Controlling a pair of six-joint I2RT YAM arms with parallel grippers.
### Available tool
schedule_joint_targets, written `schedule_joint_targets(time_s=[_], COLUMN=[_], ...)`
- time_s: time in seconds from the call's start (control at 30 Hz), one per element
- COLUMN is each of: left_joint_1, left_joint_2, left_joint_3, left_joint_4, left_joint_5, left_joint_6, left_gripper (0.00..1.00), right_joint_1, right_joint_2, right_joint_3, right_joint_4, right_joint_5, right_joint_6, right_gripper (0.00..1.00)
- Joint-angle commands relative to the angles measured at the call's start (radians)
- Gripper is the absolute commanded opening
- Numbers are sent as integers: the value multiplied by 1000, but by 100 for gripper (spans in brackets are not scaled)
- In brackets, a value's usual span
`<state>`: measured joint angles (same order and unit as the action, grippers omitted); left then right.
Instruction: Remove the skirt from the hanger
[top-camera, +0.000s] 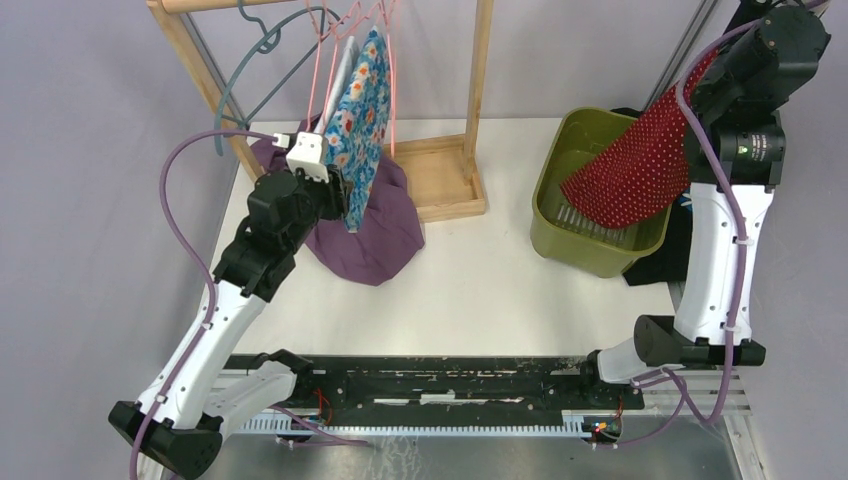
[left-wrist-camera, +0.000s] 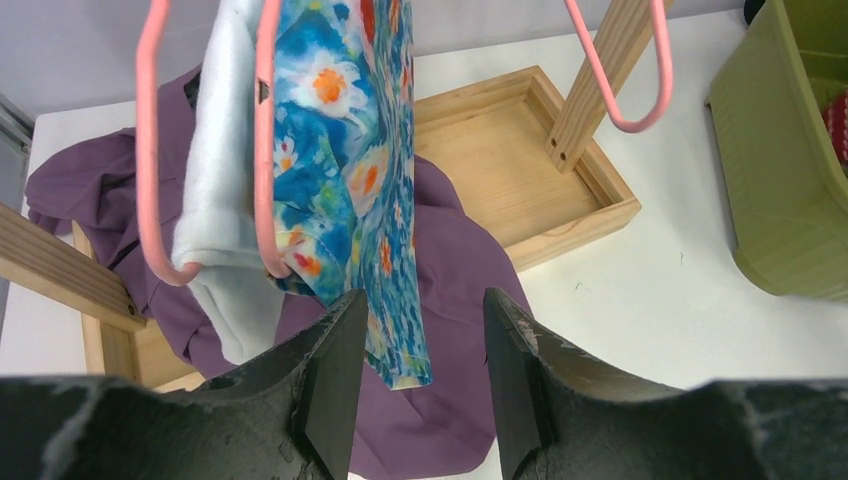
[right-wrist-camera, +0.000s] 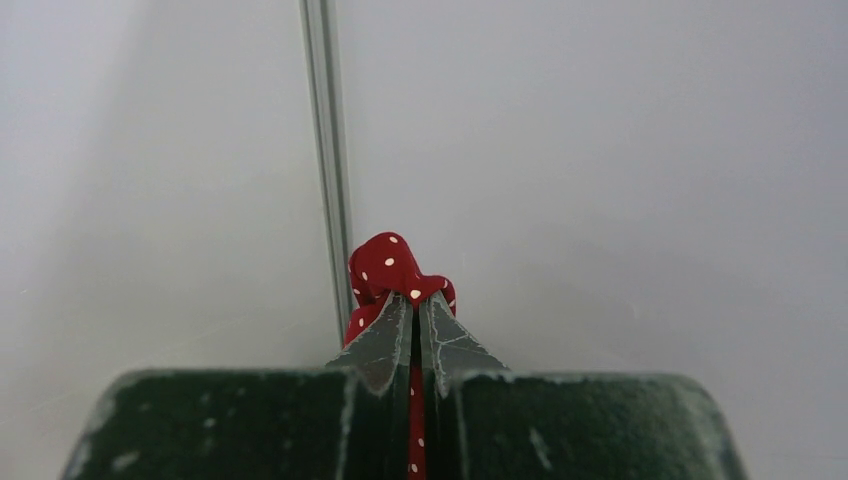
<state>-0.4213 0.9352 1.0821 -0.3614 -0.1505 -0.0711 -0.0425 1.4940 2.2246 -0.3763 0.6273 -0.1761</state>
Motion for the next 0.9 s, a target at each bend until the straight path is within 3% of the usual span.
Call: schedule_joint_targets(time_s=[0.0, 0.2, 0.5, 0.73, 0.87], left_joint_1=[0, 0, 1, 0, 1], left_joint_2=[-20, -26, -9, 14, 17], left_joint_3=[-11, -15, 2, 11, 17], left_joint_4=[50, 50, 51, 53, 46], left_joint_5=[17, 11, 3, -22, -36], left_joint_6=[-50, -53, -58, -76, -63], left_gripper=[53, 53, 53, 54, 58], right_joint_1=[-6, -4, 26, 102, 123], right_joint_2=[-6, 23, -43, -168, -168], right_joint_3=[-39, -119, -352, -723, -837], right_joint_4=[7, -85, -77, 36, 8], right_joint_5=[-86, -308, -581, -564, -536], right_joint_6=[100, 243, 384, 444, 407], right_gripper=[1, 1, 1, 1, 1])
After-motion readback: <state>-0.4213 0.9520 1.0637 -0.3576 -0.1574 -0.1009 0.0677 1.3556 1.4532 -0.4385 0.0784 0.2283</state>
